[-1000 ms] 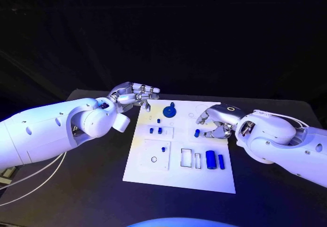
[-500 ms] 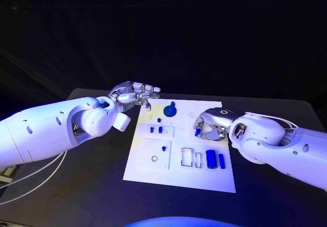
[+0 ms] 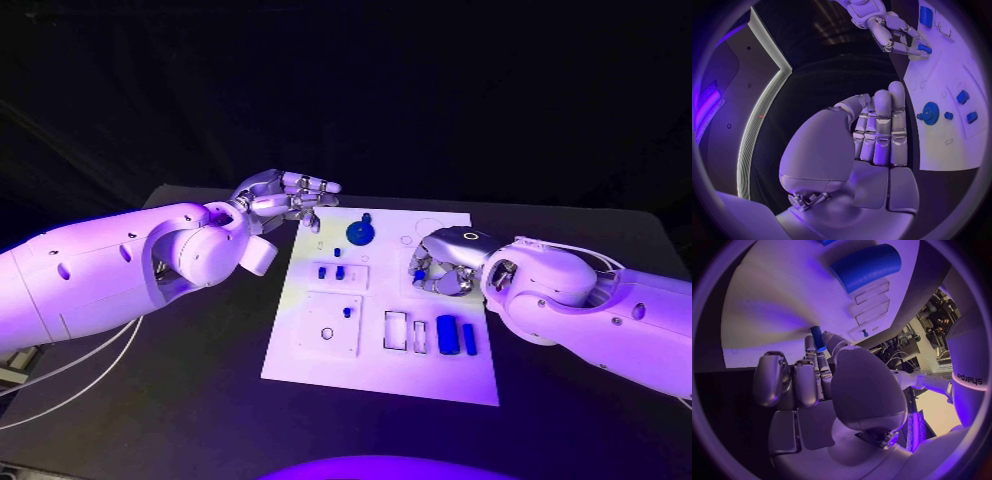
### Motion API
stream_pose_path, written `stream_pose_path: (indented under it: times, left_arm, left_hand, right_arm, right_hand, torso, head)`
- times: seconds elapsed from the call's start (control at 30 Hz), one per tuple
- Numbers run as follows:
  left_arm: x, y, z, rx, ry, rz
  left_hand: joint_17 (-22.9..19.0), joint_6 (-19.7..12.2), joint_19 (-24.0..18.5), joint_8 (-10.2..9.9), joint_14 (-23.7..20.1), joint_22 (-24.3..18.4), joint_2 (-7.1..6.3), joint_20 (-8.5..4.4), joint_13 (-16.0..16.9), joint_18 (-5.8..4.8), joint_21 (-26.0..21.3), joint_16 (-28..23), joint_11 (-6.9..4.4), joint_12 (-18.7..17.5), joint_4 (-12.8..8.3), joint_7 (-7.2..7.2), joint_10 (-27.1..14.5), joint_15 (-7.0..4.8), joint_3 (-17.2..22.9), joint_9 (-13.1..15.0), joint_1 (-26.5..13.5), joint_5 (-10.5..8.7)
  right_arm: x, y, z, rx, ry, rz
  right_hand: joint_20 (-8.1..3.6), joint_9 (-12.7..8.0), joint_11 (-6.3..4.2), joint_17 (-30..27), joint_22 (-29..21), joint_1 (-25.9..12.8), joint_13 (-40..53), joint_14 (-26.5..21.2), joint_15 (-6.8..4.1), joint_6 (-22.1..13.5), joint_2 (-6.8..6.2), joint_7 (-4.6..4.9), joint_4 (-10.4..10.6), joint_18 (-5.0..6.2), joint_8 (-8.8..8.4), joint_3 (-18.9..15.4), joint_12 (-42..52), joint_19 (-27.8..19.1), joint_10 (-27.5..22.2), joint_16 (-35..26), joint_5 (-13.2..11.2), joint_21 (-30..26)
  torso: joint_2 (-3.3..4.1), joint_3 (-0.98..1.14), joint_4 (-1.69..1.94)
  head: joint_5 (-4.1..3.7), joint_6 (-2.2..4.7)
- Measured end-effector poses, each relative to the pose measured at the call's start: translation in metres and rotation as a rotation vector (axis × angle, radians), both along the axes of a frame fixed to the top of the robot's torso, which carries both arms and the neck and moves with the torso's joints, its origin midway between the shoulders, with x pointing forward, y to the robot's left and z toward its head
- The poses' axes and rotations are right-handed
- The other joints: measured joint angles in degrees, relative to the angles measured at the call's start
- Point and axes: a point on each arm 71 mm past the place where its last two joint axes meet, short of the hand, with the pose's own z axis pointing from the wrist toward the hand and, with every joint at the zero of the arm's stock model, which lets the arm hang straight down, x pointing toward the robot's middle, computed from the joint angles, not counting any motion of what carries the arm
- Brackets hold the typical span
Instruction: Assemble the parts on the task board
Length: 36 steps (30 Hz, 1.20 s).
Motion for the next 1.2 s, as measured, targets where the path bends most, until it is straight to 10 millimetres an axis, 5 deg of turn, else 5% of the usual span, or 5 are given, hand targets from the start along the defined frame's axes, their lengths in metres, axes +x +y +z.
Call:
stream_pose_path:
  times: [0.4, 0.73, 0.97, 1.2]
  left_arm:
    - [0.001, 0.000, 0.000, 0.001, 0.002, 0.000]
    - [0.002, -0.003, -0.001, 0.001, 0.004, -0.004]
    - [0.003, -0.005, -0.002, 0.000, 0.005, -0.007]
    - [0.004, -0.008, -0.002, -0.002, 0.006, -0.013]
  left_hand:
    - [-0.1, 0.0, 0.0, 0.0, 0.0, 0.0, 0.00, 0.00, 0.0, 0.00, 0.0, 0.0, 0.08, 0.0, -0.2, 0.00, -0.1, 0.00, 0.2, 0.0, -0.5, 0.00]
    - [-0.1, 0.0, 0.0, 0.0, -0.1, 0.0, 0.01, 0.00, 0.0, -0.01, 0.0, 0.0, 0.13, 0.2, -0.2, 0.00, -0.1, 0.07, 0.2, 0.0, -0.5, 0.00]
    - [-0.1, 0.0, 0.0, 0.0, -0.1, 0.0, 0.01, 0.00, 0.0, 0.00, 0.0, 0.0, 0.13, 0.2, -0.2, 0.00, -0.1, 0.07, 0.2, 0.0, -0.5, 0.00]
    - [-0.1, 0.0, 0.0, 0.0, -0.1, 0.0, 0.01, 0.00, 0.0, -0.01, 0.0, 0.0, 0.12, 0.2, -0.2, 0.00, -0.1, 0.08, 0.2, 0.0, -0.5, 0.00]
  right_arm:
    - [-0.007, -0.004, 0.005, 0.032, -0.034, -0.006]
    - [-0.024, 0.006, 0.036, 0.130, -0.090, 0.039]
    - [-0.041, 0.033, 0.042, 0.199, -0.080, 0.107]
    - [-0.065, 0.078, 0.029, 0.261, -0.017, 0.211]
  right_hand:
    - [-0.21, 0.9, 0.87, 0.5, 0.4, 0.8, -0.1, 0.0, -0.41, 1.2, 0.28, 0.07, -2.5, -0.23, 0.67, 3.5, -1.6, 0.2, 0.9, 0.2, -2.1, 0.8]
    - [-0.21, 1.2, 1.17, 0.5, 0.4, 0.9, -0.2, 0.0, -0.41, 1.7, 0.12, 0.04, -3.3, -0.23, 0.62, 4.2, -2.3, 0.2, 1.2, 0.2, -0.9, 0.8]
    - [-0.21, 1.2, 1.21, 0.5, 0.4, 0.9, -0.3, 0.0, -0.41, 1.7, 0.13, 0.03, -3.5, -0.23, 0.54, 4.4, -2.3, 0.2, 1.2, 0.2, -0.9, 0.8]
    - [-0.21, 1.1, 1.22, 0.5, 0.4, 1.0, -0.3, 0.0, -0.41, 1.6, 0.20, 0.03, -3.6, -0.23, 0.46, 4.5, -2.6, 0.2, 1.2, 0.2, -0.9, 0.8]
  torso:
    - [-0.09, -0.04, 0.04]
    - [-0.14, -0.10, 0.05]
    - [-0.13, -0.10, 0.04]
    - [-0.07, -0.04, 0.00]
  head:
    - [-0.05, 0.08]
    - [0.16, 0.40]
    - [0.94, 0.25]
    - [1.99, -0.05]
